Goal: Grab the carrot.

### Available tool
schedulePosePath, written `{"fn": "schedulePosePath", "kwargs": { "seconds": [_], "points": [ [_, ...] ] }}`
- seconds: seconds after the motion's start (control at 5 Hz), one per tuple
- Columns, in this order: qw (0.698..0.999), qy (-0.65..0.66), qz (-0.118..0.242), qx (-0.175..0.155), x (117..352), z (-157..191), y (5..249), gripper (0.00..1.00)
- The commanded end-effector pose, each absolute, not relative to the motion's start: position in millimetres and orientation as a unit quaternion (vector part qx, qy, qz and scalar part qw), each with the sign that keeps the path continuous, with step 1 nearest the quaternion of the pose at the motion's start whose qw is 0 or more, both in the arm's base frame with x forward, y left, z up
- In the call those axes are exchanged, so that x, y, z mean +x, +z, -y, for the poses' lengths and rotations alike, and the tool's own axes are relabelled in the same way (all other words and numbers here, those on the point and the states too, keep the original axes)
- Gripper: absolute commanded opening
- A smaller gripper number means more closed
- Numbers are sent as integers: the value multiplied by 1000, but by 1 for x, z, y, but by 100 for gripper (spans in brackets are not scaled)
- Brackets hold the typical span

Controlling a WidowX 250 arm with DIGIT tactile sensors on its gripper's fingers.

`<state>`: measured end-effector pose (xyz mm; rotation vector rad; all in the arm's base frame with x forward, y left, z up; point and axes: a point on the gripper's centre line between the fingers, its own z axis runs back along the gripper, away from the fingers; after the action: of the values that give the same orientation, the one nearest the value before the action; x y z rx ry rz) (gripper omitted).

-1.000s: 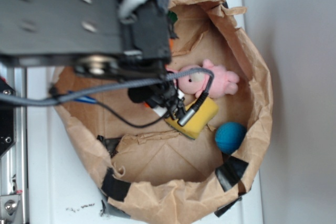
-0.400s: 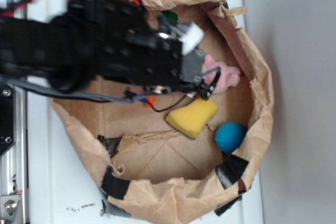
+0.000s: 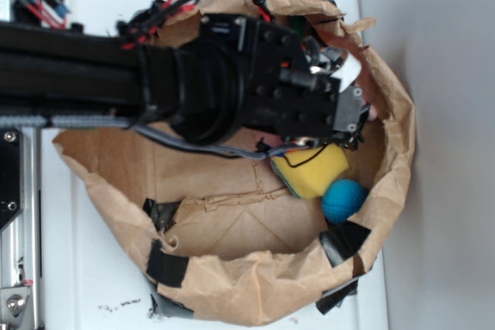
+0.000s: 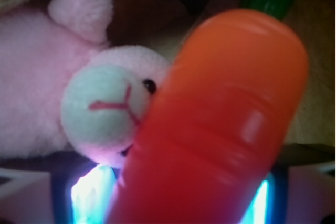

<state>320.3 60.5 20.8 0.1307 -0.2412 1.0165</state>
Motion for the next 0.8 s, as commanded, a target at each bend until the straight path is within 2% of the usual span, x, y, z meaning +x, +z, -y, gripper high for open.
{"fn": "schedulePosePath", "kwargs": {
  "seconds": [0.0, 0.2, 0.4, 0.6],
  "points": [
    [876, 472, 98, -19, 293, -51, 101, 0],
    [882, 460, 85, -61, 274, -43, 149, 0],
    [889, 445, 69, -85, 265, -38, 179, 0],
    [919, 380, 51, -89, 262, -33, 195, 0]
  ]
}}
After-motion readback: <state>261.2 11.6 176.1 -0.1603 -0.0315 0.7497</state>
